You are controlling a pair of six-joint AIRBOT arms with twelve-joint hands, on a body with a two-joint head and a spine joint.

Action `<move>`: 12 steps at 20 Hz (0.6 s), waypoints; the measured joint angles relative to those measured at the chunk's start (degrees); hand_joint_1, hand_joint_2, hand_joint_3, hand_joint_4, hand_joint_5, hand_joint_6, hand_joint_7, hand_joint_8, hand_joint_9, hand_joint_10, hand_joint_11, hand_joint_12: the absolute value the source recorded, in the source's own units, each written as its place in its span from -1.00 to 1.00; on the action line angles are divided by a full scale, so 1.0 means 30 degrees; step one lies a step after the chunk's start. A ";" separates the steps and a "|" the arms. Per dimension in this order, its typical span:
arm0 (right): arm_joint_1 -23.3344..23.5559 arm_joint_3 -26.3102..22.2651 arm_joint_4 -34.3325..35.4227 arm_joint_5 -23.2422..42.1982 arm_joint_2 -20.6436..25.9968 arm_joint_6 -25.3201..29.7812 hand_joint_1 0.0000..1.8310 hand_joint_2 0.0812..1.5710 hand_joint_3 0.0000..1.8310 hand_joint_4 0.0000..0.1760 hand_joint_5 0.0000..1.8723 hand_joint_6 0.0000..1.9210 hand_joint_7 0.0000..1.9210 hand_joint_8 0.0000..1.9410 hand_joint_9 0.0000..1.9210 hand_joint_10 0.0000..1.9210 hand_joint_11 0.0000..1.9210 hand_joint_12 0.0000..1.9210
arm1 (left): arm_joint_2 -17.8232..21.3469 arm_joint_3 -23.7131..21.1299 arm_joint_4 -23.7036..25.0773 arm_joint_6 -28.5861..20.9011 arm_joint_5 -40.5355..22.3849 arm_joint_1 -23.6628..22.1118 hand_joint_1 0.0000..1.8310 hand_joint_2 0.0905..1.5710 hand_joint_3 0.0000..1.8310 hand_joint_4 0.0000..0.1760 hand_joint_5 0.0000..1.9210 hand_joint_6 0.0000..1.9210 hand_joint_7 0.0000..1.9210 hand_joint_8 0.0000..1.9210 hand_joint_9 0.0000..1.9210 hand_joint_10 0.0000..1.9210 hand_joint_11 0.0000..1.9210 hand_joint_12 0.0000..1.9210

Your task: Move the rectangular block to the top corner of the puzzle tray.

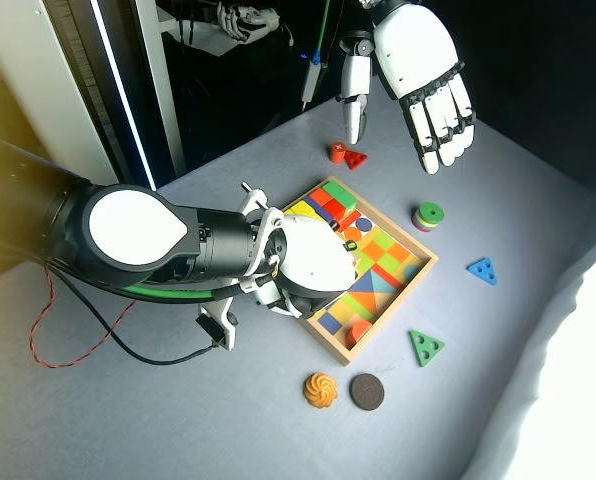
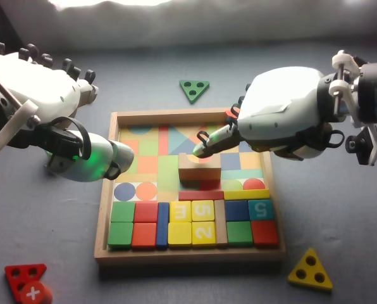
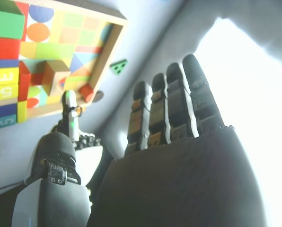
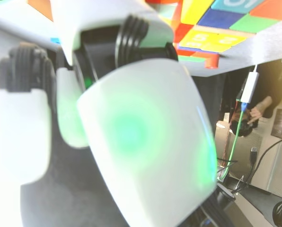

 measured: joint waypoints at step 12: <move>-0.0248 0.0058 -0.0240 -0.0211 -0.0437 0.0000 0.96 0.18 -0.49 -1.00 -0.57 -1.00 0.56 1.00 0.81 1.00 0.93 1.00 | 0.0000 0.0000 -0.0051 0.0000 -0.0044 -0.0015 -1.00 0.51 -1.00 -1.00 -0.90 -1.00 -0.89 -1.00 -0.90 -1.00 -1.00 -0.75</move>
